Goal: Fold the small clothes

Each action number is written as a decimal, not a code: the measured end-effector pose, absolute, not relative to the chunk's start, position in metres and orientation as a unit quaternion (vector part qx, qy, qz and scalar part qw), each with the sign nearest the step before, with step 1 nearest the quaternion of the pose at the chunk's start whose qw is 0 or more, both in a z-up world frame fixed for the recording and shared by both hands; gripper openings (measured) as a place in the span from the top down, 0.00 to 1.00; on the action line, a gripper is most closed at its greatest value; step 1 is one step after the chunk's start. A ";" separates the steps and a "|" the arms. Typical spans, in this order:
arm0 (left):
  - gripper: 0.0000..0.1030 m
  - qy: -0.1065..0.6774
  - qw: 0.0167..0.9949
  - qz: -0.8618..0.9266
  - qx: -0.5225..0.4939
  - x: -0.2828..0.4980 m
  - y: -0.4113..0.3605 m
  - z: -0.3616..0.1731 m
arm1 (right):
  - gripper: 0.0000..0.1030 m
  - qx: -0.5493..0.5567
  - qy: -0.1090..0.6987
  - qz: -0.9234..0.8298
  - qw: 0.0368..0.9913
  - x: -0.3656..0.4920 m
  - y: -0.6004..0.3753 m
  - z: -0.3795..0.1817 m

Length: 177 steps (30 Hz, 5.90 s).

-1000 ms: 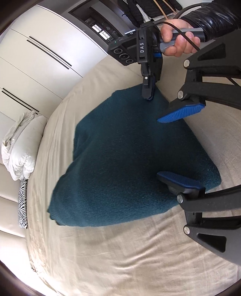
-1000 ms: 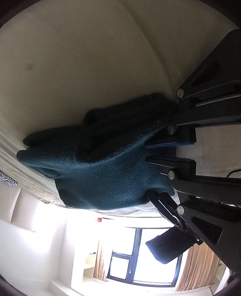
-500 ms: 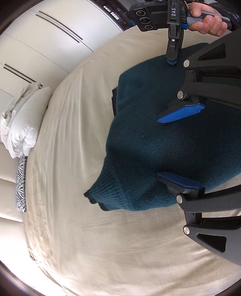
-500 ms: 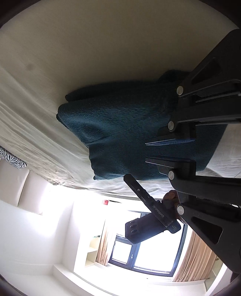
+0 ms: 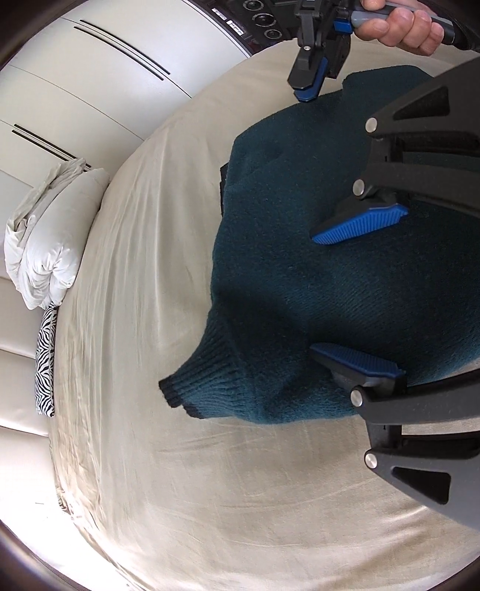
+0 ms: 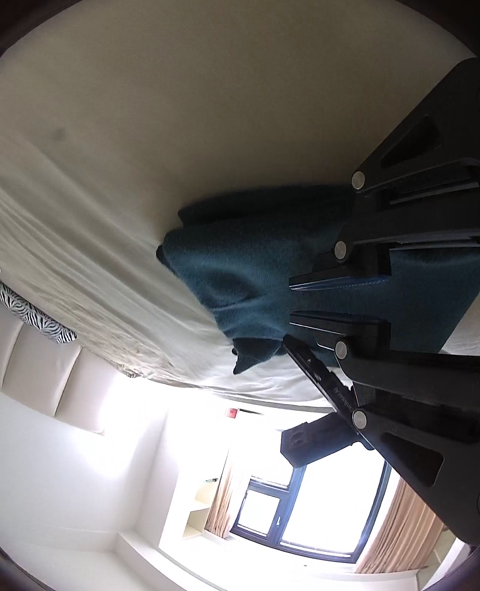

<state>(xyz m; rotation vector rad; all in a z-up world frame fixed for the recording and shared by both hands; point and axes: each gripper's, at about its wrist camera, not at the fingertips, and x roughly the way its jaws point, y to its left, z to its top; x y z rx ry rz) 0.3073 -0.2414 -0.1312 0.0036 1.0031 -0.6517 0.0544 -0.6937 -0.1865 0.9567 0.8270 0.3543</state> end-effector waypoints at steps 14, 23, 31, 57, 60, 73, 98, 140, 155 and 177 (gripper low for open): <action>0.42 0.450 0.836 -0.314 -0.013 0.304 -0.234 -0.132 | 0.91 0.459 0.375 0.110 0.798 0.064 -0.732 -0.216; 0.31 0.459 0.836 -0.279 -0.117 0.272 -0.169 -0.113 | 0.32 0.378 0.386 0.076 0.838 0.008 -0.739 -0.178; 0.31 0.531 0.771 -0.315 -0.156 0.265 -0.177 -0.137 | 0.37 0.417 0.443 0.121 0.784 0.026 -0.717 -0.216; 0.62 0.530 0.778 -0.317 -0.113 0.205 -0.152 -0.071 | 0.78 0.272 0.510 0.099 0.810 0.017 -0.629 -0.145; 0.61 0.520 0.787 -0.316 -0.098 0.173 -0.116 -0.056 | 0.78 0.276 0.499 0.124 0.812 -0.008 -0.600 -0.130; 0.61 0.530 0.793 -0.282 -0.101 0.077 0.004 -0.085 | 0.77 0.286 0.506 0.189 0.791 -0.091 -0.471 -0.161; 0.45 0.435 0.862 -0.235 -0.114 0.022 0.037 -0.087 | 0.64 0.396 0.409 0.228 0.789 -0.153 -0.479 -0.156; 0.00 0.290 0.955 -0.056 -0.014 -0.090 0.049 0.019 | 0.00 0.114 0.181 -0.006 0.977 -0.267 -0.404 0.019; 0.00 0.392 0.919 -0.039 -0.011 -0.066 0.048 -0.045 | 0.00 0.093 0.369 -0.057 0.923 -0.236 -0.375 -0.087; 0.00 0.413 0.910 -0.041 0.005 -0.063 0.042 -0.067 | 0.00 0.076 0.434 -0.069 0.895 -0.219 -0.353 -0.141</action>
